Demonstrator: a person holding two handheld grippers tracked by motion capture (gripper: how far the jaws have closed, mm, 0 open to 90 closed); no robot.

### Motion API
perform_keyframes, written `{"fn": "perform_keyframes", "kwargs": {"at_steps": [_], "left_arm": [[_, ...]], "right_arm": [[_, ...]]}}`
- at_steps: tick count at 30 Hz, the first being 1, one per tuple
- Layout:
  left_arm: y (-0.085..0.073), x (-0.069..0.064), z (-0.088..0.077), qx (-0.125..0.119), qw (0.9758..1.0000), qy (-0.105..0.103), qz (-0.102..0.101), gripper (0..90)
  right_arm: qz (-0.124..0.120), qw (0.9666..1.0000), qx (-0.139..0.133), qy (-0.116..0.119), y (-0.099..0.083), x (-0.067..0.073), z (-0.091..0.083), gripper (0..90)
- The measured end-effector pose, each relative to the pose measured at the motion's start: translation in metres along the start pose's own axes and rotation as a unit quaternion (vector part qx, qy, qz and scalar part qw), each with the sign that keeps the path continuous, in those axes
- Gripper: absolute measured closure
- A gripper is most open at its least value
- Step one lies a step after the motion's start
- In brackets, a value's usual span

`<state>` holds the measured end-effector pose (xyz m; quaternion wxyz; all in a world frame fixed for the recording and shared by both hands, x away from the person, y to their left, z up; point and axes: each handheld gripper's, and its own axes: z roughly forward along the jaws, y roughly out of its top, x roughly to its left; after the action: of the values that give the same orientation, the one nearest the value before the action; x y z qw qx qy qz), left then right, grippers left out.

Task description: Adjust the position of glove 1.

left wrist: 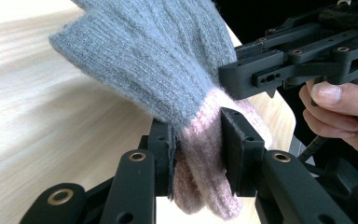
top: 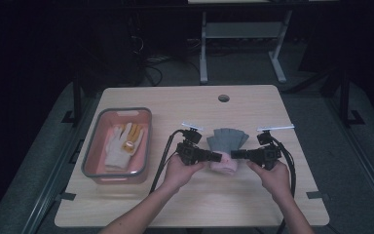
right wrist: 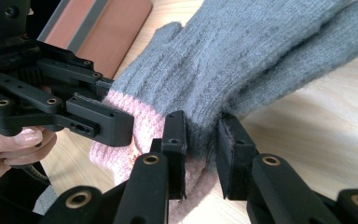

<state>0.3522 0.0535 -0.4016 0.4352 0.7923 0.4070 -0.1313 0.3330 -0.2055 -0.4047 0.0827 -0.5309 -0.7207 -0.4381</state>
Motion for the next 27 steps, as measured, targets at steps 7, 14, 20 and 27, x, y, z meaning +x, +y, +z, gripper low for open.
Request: {"fn": "perform_keyframes", "kwargs": {"at_steps": [7, 14, 20, 27], "left_arm": [[0.002, 0.005, -0.013, -0.004, 1.0, -0.001, 0.0, 67.3], [0.004, 0.009, -0.025, -0.009, 0.9999, 0.003, 0.003, 67.5], [0.002, 0.013, -0.034, -0.015, 0.9999, 0.007, 0.001, 67.5], [0.002, 0.018, -0.041, -0.017, 0.9998, 0.007, -0.001, 67.7]], "right_arm": [[-0.007, 0.9999, 0.002, 0.009, 0.009, 0.007, 0.005, 74.7], [-0.016, 0.9997, 0.009, 0.014, 0.018, 0.014, 0.011, 74.7], [-0.023, 0.9995, 0.012, 0.019, 0.024, 0.021, 0.018, 74.8], [-0.024, 0.9993, 0.018, 0.024, 0.028, 0.025, 0.024, 74.7]]}}
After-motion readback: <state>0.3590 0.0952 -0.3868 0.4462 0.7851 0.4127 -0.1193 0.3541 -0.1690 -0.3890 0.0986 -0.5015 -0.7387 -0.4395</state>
